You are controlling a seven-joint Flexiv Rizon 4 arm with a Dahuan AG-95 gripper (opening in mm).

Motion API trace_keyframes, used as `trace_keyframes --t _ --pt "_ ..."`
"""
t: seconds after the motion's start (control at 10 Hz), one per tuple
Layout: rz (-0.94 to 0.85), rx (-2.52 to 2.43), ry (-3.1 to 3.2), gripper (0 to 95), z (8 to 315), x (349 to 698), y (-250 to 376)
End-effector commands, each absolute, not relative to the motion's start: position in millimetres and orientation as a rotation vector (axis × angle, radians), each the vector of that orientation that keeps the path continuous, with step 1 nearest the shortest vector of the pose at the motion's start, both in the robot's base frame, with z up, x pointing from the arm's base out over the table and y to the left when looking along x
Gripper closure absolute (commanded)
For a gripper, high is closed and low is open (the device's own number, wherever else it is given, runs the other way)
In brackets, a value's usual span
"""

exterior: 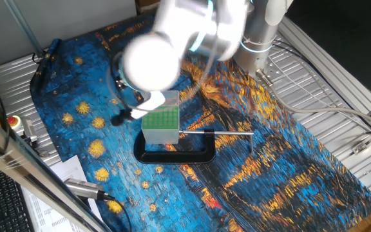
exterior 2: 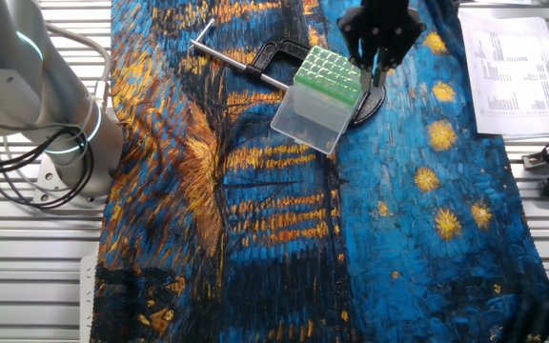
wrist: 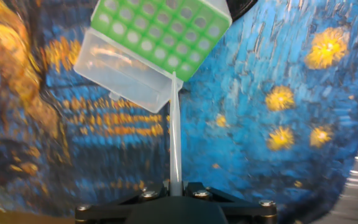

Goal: Insert a large pipette tip into the holder for large pipette tips

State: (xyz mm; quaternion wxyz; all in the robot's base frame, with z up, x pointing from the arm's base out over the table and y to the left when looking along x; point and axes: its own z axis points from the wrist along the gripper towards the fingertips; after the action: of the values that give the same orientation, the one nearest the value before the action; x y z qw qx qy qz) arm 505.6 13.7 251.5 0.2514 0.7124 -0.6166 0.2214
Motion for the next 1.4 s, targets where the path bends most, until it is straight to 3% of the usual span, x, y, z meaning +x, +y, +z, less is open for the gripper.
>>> trace_keyframes --t 0.1,1.4 --pt "0.579 1.979 -1.683 95.0 250 504 17" --pt "0.659 1.896 -1.656 95.0 234 494 24"
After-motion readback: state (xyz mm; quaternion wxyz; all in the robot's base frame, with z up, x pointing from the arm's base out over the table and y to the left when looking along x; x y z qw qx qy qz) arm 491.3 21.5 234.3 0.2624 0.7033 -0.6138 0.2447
